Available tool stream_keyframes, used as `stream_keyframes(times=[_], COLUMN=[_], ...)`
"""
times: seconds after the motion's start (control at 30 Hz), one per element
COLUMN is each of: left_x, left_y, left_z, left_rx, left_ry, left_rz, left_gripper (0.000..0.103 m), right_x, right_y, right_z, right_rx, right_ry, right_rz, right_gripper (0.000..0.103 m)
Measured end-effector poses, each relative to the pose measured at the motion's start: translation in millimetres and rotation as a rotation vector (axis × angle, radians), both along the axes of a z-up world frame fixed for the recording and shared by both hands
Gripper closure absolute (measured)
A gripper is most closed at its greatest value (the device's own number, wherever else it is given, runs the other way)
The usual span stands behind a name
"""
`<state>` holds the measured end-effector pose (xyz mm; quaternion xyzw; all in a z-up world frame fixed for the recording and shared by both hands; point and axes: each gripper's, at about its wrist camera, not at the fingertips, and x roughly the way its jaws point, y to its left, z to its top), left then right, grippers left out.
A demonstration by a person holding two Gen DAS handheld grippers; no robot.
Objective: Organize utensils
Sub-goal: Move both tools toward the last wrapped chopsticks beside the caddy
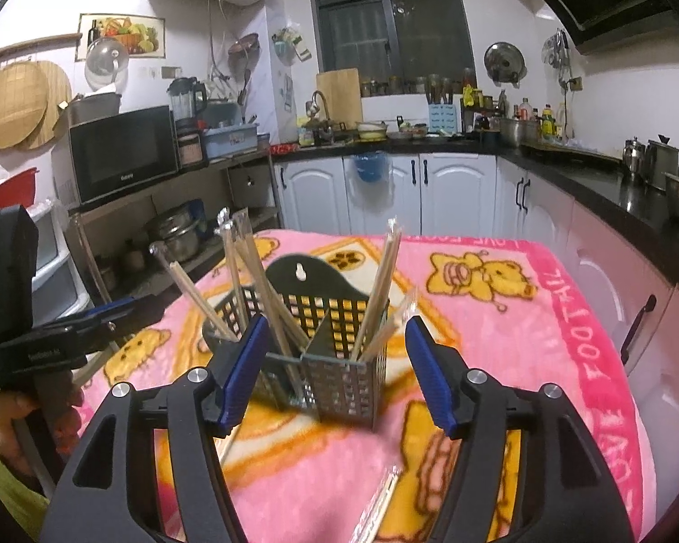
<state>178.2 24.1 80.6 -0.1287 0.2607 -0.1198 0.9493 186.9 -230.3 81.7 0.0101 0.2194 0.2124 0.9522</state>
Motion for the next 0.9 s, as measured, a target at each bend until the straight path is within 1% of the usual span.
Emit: stream_keyframes(times=[0.3, 0.67, 0.83, 0.9], left_x=[-3, 0, 4, 6], left_y=[-4, -7, -7, -7], left_z=[-16, -41, -54, -60], left_rx=[0.015, 0.036, 0.038, 0.024], left_ry=[0.045, 0.123, 0.165, 0.186], left_rz=[-0.006, -0.016, -0.018, -0.029], left_gripper=[0.011, 0.011, 0.011, 0.011], right_x=[-3, -2, 1, 3], right_y=[0, -2, -3, -2], right_z=[-22, -43, -54, -59], right_rx=[-0.019, -0.042, -0.048, -0.052], right_ry=[0.065, 0.123, 0.159, 0.175], right_rz=[0.007, 0.016, 0.014, 0.013], right_gripper=[0.042, 0.042, 0.042, 0.042])
